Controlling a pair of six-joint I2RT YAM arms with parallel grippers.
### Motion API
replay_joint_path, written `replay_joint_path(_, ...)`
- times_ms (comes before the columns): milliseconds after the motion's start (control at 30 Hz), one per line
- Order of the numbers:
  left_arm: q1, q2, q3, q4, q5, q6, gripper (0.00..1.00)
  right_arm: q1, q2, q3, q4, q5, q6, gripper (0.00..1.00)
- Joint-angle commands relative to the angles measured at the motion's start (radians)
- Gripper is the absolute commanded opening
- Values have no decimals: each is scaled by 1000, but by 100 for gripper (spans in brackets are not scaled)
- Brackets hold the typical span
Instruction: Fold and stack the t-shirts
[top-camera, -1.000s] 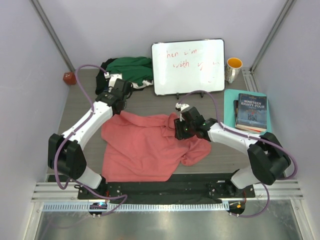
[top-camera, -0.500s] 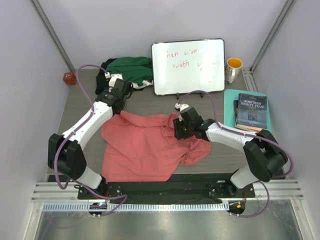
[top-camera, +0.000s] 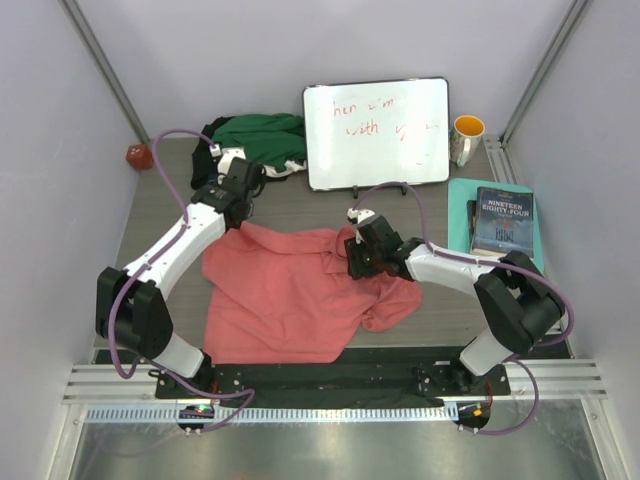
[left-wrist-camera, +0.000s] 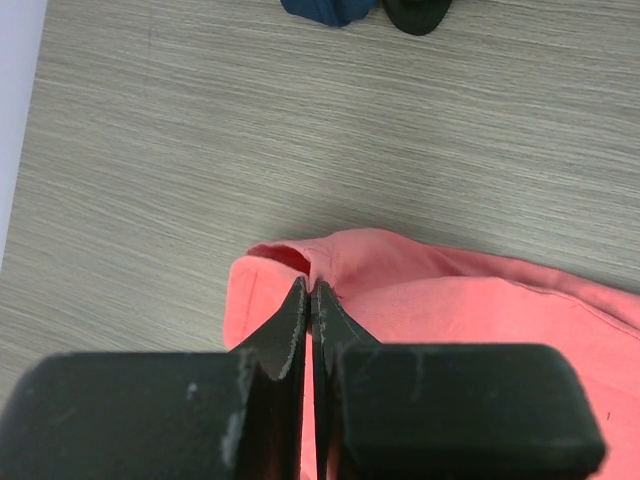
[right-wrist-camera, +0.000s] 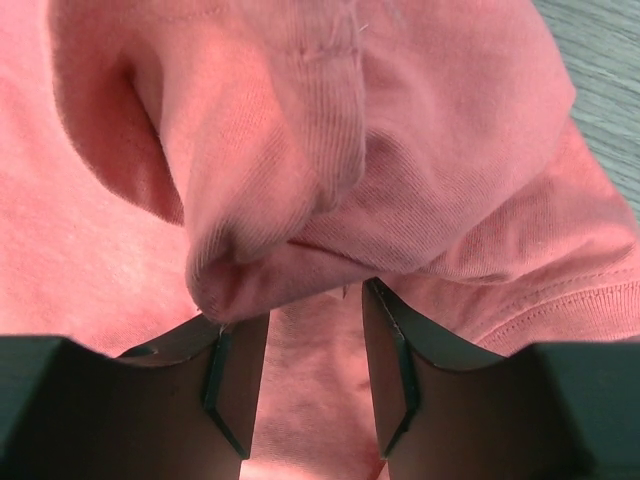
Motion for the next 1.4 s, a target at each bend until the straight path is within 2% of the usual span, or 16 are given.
replay_joint_path(0,7,-27,-3,37,-1,1,0,-5,2,8,54,3,-12,47)
replay_joint_path(67,6,-27,-3,37,2,1,0,-5,-1,5,56,3,-12,47)
replay_joint_path(133,8,-25,-3,37,3,3,0,-5,-6,0,59,3,-12,33)
replay_joint_path(200,8,-22,-3,37,3,1,0,-5,-17,0,60,3,-12,14)
replay_joint_path(267,7,-24,-1,39,5,1,0,-5,-24,-1,60,4,-12,5)
replay_joint_path(333,8,-25,-1,37,6,1,0,-5,-34,-1,60,4,-12,2)
replay_joint_path(567,6,-27,-1,36,10,0,0,-5,-80,6,47,4,-6,1)
replay_joint_path(667,8,-49,9,21,7,-2,0,1,-125,85,-89,-31,17,1)
replay_joint_path(733,8,-82,22,-7,0,-9,0,16,-171,149,-165,28,22,1)
replay_joint_path(767,8,-111,20,-12,-4,-12,0,31,-199,164,-232,48,23,1)
replay_joint_path(900,6,-319,-9,-41,-3,-31,0,42,-430,204,-309,130,43,1)
replay_joint_path(967,8,-378,-6,-56,-7,-46,0,41,-497,256,-347,173,48,1)
replay_joint_path(1200,8,-499,224,-226,-32,-38,0,42,-615,569,-478,208,17,1)
replay_joint_path(1367,8,-537,397,-330,-40,-23,0,42,-650,692,-564,174,-3,1)
